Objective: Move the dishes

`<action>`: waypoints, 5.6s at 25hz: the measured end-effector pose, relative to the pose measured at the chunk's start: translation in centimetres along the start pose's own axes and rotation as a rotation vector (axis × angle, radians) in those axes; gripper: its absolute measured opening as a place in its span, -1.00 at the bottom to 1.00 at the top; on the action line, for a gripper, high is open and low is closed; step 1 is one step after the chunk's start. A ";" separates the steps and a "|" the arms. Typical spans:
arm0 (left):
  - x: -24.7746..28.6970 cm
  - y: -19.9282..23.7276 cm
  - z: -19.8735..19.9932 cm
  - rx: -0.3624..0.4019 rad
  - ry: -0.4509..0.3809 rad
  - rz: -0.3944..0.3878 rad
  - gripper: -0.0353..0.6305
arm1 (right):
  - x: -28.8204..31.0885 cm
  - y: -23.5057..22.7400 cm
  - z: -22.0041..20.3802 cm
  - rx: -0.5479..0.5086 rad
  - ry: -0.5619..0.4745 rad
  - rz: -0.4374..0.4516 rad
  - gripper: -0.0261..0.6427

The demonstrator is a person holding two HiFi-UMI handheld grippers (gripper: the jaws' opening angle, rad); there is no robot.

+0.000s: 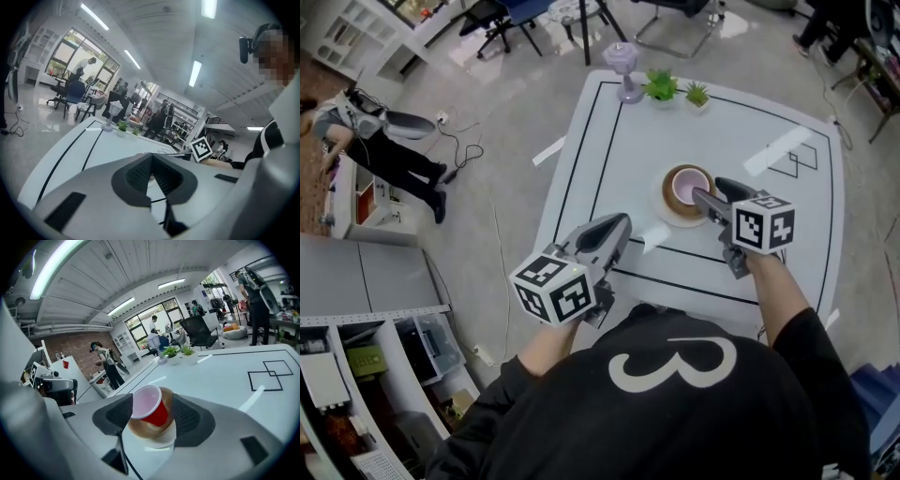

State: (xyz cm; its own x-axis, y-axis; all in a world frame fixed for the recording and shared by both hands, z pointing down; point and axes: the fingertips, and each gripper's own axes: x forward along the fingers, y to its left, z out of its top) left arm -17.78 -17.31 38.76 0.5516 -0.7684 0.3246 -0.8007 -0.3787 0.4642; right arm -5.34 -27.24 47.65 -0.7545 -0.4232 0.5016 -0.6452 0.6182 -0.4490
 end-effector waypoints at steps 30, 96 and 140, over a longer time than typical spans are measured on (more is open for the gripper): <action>-0.1 4.3 1.1 -0.039 0.002 -0.030 -0.88 | 1.2 -1.5 0.9 0.068 -0.040 -0.188 -0.79; 1.3 4.7 -1.4 0.017 0.133 -0.176 -0.88 | -4.0 8.2 -4.9 -0.117 -0.037 -0.036 0.00; 0.8 7.4 0.5 0.032 0.087 -0.084 -0.88 | 2.5 -4.8 -3.1 0.122 0.009 -0.299 -0.51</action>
State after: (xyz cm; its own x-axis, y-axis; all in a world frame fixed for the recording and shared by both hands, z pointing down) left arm -23.42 -20.97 42.06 0.6340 -0.6863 0.3563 -0.7572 -0.4574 0.4663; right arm -3.72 -29.22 53.34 -0.5287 -0.5676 0.6312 -0.8481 0.3835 -0.3656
